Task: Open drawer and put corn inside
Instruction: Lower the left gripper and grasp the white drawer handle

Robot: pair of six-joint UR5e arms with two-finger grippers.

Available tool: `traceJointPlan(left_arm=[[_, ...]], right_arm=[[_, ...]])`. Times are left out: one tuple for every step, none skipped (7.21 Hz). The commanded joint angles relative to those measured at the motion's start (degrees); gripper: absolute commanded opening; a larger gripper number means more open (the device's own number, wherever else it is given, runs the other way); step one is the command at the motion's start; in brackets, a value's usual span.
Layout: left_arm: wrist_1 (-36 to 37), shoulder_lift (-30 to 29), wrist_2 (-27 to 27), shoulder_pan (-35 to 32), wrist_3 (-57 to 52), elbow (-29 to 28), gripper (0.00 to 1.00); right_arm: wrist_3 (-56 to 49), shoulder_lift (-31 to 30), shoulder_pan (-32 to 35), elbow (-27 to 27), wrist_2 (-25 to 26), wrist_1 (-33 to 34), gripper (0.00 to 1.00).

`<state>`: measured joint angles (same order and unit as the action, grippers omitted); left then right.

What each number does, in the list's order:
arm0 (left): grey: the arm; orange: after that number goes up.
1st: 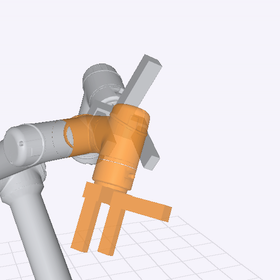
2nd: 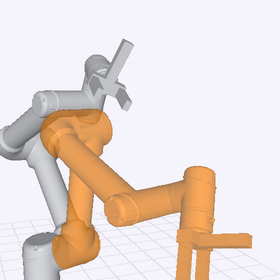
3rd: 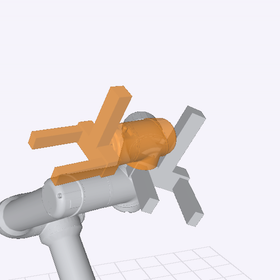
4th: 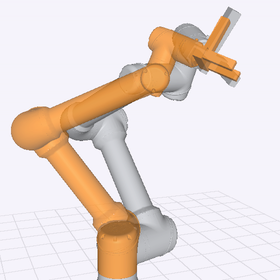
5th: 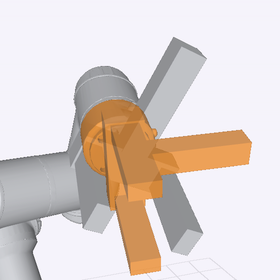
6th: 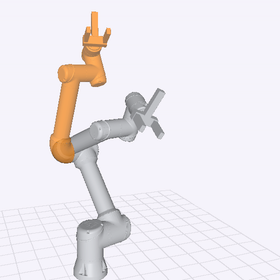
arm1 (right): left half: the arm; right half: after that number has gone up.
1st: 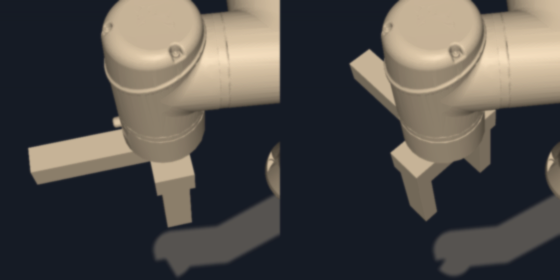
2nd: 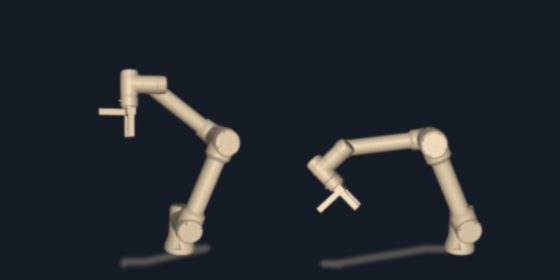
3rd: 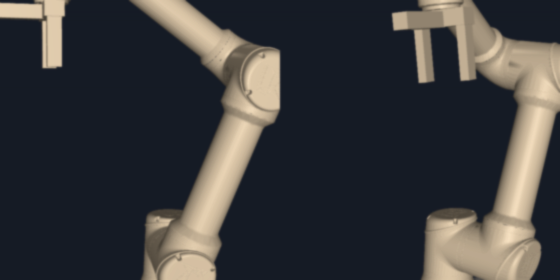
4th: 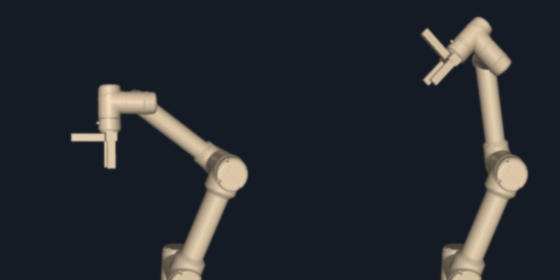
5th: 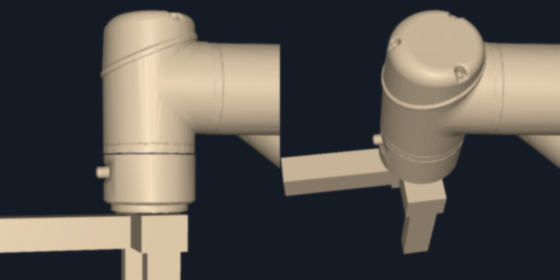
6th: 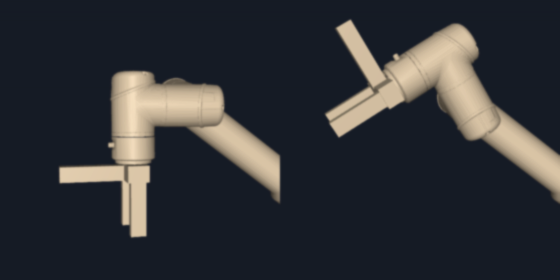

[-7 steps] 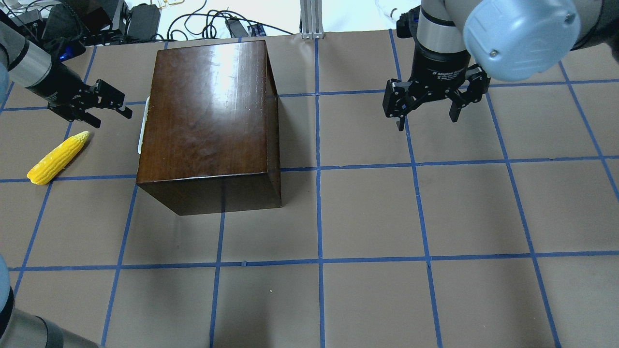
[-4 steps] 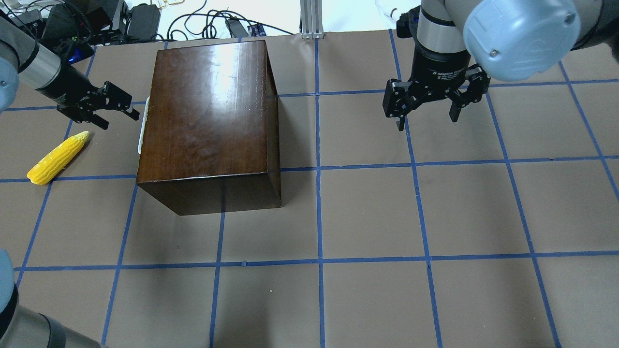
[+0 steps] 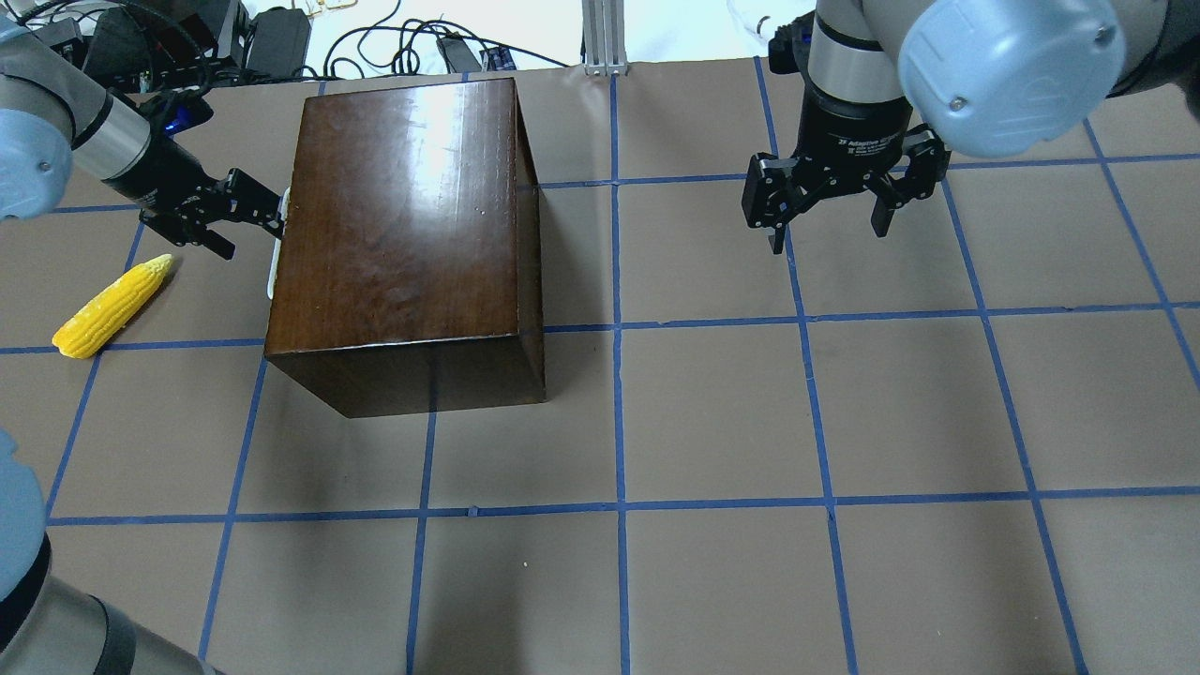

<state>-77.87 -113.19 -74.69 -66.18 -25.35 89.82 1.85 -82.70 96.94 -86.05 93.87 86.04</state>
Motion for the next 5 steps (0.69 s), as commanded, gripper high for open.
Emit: traceJointPlan(left_arm=[[0.00, -0.88, 0.07, 0.00, -0.05, 0.00, 1.00], [0.00, -1.32, 0.07, 0.00, -0.13, 0.00, 1.00], [0.00, -1.67, -0.02, 0.00, -0.22, -0.09, 1.00], [0.00, -1.94, -0.02, 0.08, -0.22, -0.17, 1.00], [0.00, -1.94, -0.02, 0.08, -0.22, -0.44, 1.00]], right_arm=[[0.00, 0.00, 0.00, 0.00, 0.00, 0.00, 1.00], [0.00, 0.00, 0.00, 0.00, 0.00, 0.00, 1.00], [0.00, 0.00, 0.00, 0.00, 0.00, 0.00, 1.00], [0.00, 0.00, 0.00, 0.00, 0.00, 0.00, 1.00], [0.00, 0.00, 0.00, 0.00, 0.00, 0.00, 1.00]])
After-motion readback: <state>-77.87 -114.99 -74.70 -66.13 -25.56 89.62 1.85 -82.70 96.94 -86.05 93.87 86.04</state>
